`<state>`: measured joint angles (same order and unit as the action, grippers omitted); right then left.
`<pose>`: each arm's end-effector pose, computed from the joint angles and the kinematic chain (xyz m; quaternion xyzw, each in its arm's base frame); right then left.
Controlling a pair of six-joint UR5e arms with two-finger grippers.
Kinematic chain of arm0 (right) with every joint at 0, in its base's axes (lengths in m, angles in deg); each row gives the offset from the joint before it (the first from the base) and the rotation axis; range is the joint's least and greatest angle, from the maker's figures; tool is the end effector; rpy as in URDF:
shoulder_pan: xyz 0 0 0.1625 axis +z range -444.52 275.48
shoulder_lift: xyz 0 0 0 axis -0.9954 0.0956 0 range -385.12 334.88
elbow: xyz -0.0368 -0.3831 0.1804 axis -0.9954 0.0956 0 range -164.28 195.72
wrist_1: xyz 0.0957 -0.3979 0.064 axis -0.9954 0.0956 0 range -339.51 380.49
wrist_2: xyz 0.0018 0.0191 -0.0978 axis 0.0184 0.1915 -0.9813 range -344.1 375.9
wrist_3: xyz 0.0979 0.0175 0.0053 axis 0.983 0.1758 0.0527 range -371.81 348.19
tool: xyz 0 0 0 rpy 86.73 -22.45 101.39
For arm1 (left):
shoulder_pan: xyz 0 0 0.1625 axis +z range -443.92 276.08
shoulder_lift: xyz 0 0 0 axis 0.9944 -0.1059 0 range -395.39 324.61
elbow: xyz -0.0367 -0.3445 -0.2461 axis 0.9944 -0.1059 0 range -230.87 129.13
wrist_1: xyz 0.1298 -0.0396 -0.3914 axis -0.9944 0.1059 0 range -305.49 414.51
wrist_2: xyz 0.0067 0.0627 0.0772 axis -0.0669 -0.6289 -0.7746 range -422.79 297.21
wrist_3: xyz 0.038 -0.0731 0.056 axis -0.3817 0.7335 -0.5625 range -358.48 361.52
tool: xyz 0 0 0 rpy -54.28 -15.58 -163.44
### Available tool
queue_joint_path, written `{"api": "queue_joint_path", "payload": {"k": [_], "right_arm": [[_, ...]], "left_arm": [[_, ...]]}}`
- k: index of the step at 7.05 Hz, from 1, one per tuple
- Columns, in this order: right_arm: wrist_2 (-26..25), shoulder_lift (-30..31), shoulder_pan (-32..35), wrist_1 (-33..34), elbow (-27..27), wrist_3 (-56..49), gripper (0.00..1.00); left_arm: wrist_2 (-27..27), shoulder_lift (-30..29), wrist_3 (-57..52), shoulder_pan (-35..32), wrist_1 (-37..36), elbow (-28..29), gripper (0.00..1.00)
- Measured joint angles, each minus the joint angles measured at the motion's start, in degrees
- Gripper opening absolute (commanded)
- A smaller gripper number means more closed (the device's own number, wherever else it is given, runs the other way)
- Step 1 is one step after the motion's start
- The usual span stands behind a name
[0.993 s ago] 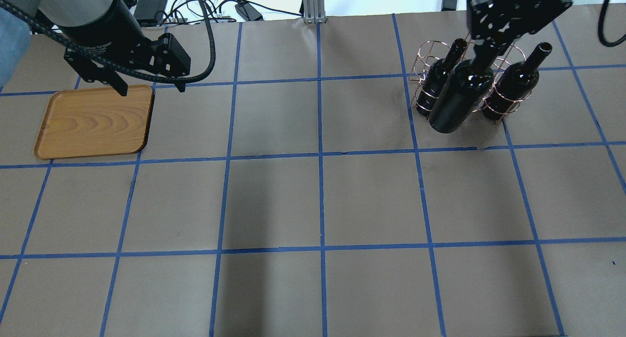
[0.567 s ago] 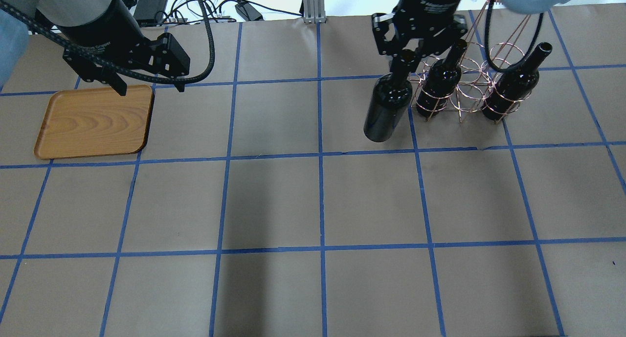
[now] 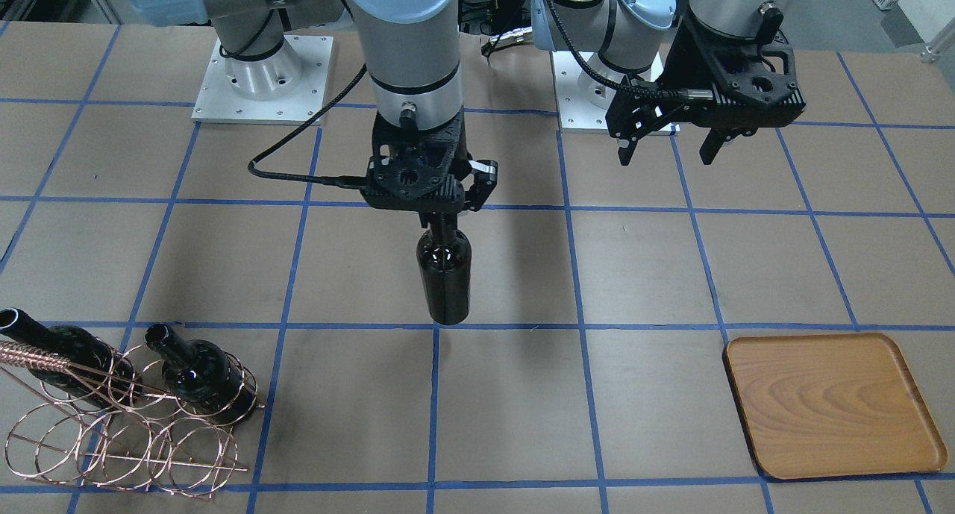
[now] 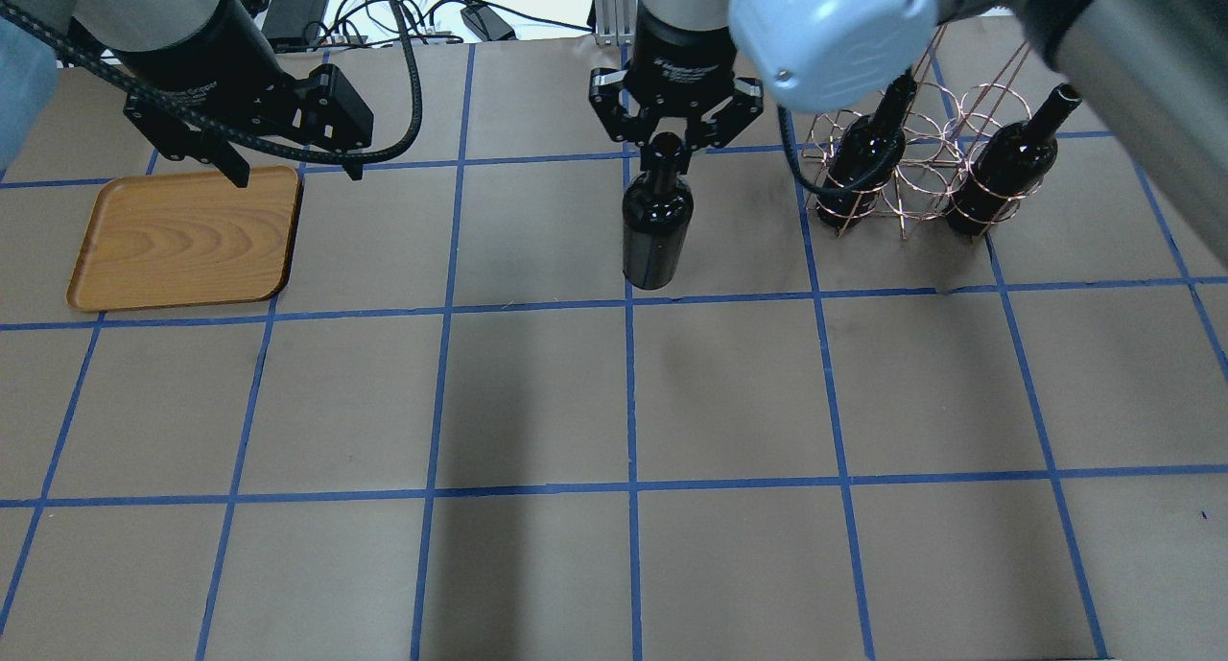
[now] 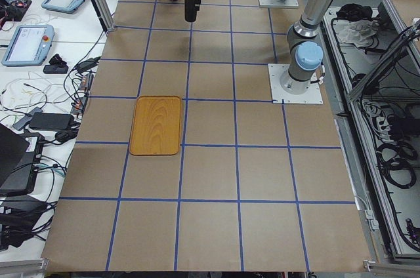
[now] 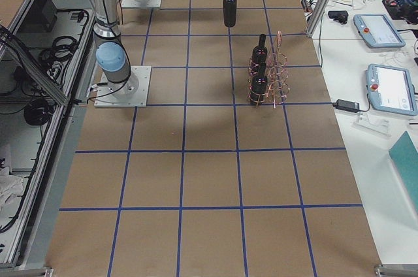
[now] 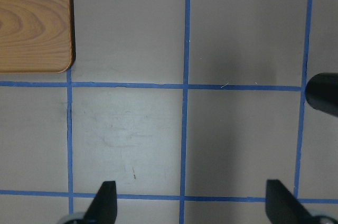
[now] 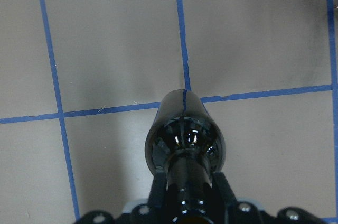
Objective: Take wine from basket and place on tray
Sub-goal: 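Carry the bottle toward the tray and stand it upright on the table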
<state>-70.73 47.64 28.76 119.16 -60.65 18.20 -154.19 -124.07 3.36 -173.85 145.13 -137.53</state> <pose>0.3749 -0.5196 0.4534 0.0573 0.9969 -0.0263 0.0460 -0.1303 -0.4877 0.5268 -0.0172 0.9992 -0.0353 0.0116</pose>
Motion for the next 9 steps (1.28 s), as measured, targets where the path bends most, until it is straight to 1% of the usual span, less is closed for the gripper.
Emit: {"api": "queue_joint_path", "payload": {"k": [2, 4, 6, 7, 8, 9], "right_arm": [[-0.53, -2.69, 4.40, 3.68, -0.01, 5.81, 0.00], [-0.57, -3.66, 6.72, 4.59, 0.00, 8.70, 0.00], [-0.49, -4.20, 8.52, 4.70, 0.00, 9.82, 0.00], [-0.47, -4.64, 9.13, 4.72, 0.00, 9.99, 0.04], [-0.47, -4.99, 9.47, 4.72, 0.00, 10.04, 0.14], [-0.46, -5.23, 9.72, 4.74, 0.00, 10.08, 0.49]], "left_arm": [[0.03, 0.00, 0.00, 0.01, 0.00, 0.00, 1.00], [-0.02, 0.08, -0.26, 0.08, 0.05, 0.00, 1.00], [-1.06, 0.54, -4.42, 0.49, 0.18, 0.03, 1.00], [-1.82, 0.89, -6.07, 0.97, 0.26, 0.02, 1.00], [-2.14, 1.24, -7.10, 1.86, 0.31, 0.01, 1.00], [-2.18, 1.55, -8.57, 3.12, 0.30, 0.00, 1.00]]}}
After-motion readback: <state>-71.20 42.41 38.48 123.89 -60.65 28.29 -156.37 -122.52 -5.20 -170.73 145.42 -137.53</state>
